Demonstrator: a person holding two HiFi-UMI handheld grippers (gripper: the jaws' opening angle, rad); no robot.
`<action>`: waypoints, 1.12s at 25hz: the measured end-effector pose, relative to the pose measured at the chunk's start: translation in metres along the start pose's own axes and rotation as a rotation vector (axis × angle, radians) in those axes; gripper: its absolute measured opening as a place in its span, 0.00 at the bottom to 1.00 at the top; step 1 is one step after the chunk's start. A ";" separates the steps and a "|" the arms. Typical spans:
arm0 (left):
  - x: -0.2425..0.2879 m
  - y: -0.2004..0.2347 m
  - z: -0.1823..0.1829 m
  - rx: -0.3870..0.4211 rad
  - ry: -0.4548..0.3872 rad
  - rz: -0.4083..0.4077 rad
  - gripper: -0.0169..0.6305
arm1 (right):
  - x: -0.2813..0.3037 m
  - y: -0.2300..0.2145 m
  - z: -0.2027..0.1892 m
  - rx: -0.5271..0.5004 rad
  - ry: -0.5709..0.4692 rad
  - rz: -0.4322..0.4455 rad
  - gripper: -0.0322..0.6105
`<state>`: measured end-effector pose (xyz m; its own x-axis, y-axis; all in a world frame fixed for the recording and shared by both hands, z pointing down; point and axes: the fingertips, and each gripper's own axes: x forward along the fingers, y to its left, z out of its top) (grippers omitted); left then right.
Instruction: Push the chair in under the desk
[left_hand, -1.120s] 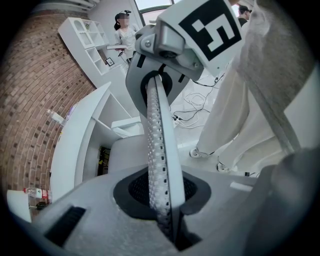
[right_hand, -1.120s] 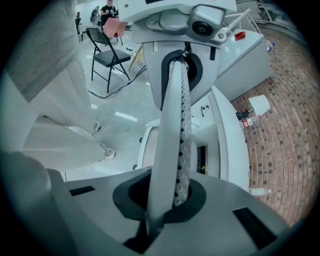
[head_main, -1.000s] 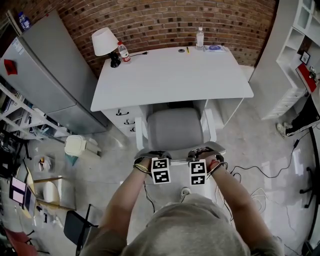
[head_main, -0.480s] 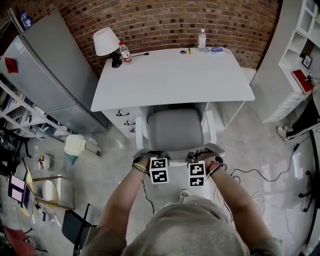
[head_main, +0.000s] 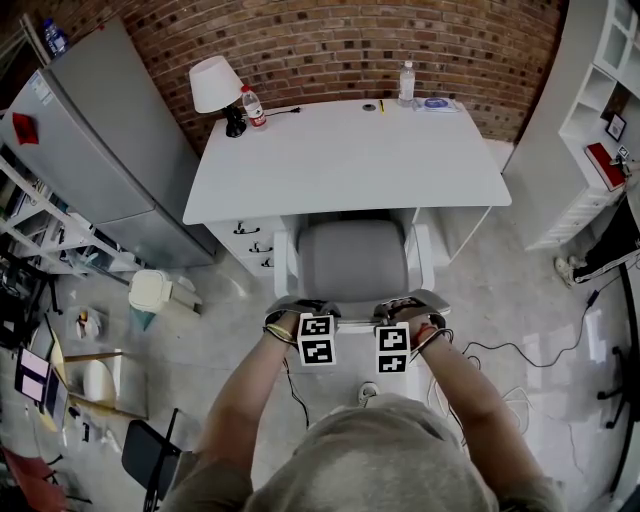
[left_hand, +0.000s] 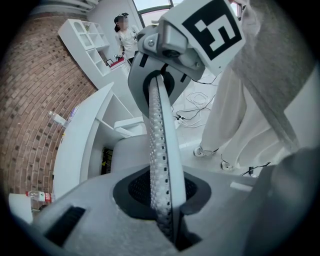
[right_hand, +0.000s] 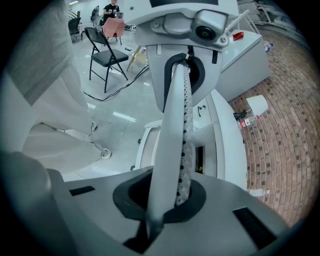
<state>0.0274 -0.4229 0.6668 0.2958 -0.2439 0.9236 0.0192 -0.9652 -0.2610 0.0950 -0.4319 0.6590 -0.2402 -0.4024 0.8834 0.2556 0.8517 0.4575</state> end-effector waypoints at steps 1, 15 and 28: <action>0.000 0.000 0.000 -0.001 0.000 -0.003 0.10 | 0.000 -0.001 0.000 -0.002 -0.001 0.000 0.07; -0.001 0.001 0.000 0.002 -0.002 0.009 0.10 | 0.000 -0.001 -0.001 -0.006 0.006 -0.014 0.07; -0.002 0.001 0.002 0.005 -0.004 0.014 0.11 | -0.002 0.000 -0.001 -0.001 0.008 -0.013 0.07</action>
<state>0.0285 -0.4233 0.6647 0.2999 -0.2567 0.9188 0.0203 -0.9612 -0.2752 0.0965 -0.4315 0.6575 -0.2362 -0.4157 0.8783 0.2539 0.8461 0.4687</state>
